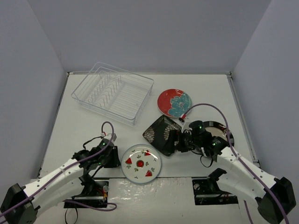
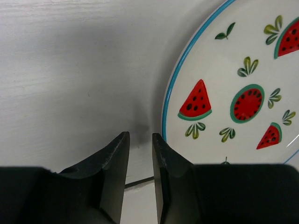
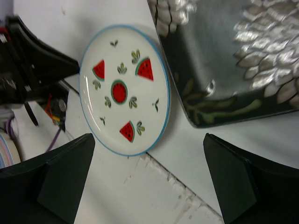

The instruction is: Load the plates into the dish rack

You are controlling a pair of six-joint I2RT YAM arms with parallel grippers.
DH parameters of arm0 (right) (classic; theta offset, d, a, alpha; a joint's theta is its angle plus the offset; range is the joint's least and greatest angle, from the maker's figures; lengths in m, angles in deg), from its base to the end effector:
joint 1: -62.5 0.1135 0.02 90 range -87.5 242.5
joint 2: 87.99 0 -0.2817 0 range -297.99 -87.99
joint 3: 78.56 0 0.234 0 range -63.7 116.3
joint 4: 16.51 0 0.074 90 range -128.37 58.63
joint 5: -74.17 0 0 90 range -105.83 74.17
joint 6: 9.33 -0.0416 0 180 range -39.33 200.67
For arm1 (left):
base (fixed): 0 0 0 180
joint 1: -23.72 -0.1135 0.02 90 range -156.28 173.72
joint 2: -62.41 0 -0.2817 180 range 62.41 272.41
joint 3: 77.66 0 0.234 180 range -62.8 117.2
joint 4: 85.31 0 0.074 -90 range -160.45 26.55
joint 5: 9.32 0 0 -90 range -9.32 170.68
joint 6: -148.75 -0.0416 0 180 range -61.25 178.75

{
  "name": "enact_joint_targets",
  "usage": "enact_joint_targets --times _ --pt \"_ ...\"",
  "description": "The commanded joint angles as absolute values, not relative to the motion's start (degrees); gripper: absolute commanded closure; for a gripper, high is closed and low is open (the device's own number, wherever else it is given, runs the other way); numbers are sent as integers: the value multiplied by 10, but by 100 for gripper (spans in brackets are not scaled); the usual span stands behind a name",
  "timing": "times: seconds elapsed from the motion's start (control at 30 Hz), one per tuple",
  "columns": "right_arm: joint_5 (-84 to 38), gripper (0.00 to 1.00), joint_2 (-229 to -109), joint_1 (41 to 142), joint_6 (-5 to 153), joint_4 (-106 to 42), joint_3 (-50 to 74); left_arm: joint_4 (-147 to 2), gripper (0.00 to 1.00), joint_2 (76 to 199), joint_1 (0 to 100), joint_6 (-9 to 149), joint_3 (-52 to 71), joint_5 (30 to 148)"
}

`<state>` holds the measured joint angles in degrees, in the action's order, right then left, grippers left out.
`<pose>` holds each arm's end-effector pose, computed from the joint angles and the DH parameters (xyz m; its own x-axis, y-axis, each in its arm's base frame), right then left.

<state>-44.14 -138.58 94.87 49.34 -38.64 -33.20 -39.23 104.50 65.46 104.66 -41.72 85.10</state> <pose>0.1351 0.1090 0.2590 -0.7616 0.0592 -0.6453 -0.5047 0.5705 0.6480 0.0832 -0.0785 0.1860 -0.9124 -0.1456 -0.3824 0.0627 0.8738 -0.4823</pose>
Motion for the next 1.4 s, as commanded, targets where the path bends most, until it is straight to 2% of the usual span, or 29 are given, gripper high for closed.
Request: enact_joint_targets --times 0.0,0.2,0.33,0.47,0.57,0.7,0.8,0.93,1.03,1.07,1.17,1.23,1.37 --pt "-400 0 -1400 1028 437 -409 -347 -462 76 1086 661 1055 -405 862" --pt "-406 0 -1452 1095 384 -348 -391 -473 95 1104 662 1057 -420 849" --pt "-380 0 -1494 1122 373 -312 -395 -476 97 1103 662 1056 -431 842" --pt "-355 1 -1548 1133 351 -211 -415 -479 100 1108 663 1062 -437 841" --pt "-352 4 -1583 1133 334 -170 -419 -477 100 1118 663 1065 -436 838" --pt "-388 20 -1651 1133 309 -67 -437 -479 100 1148 663 1069 -432 838" --pt "-413 28 -1670 1134 299 -26 -449 -482 100 1161 666 1069 -428 838" --pt "-436 33 -1677 1134 273 42 -473 -485 100 1177 671 1074 -427 838" --pt "-435 44 -1665 1134 254 72 -483 -487 100 1188 675 1082 -428 838" --pt "-435 45 -1664 1134 253 74 -484 -487 100 1188 676 1082 -428 838" --pt "-431 63 -1627 1136 252 66 -482 -487 100 1190 682 1092 -431 838" --pt "-413 63 -1601 1138 259 29 -474 -487 100 1188 683 1095 -433 838" --pt "-363 52 -1568 1142 315 -139 -434 -481 100 1182 685 1098 -432 830"
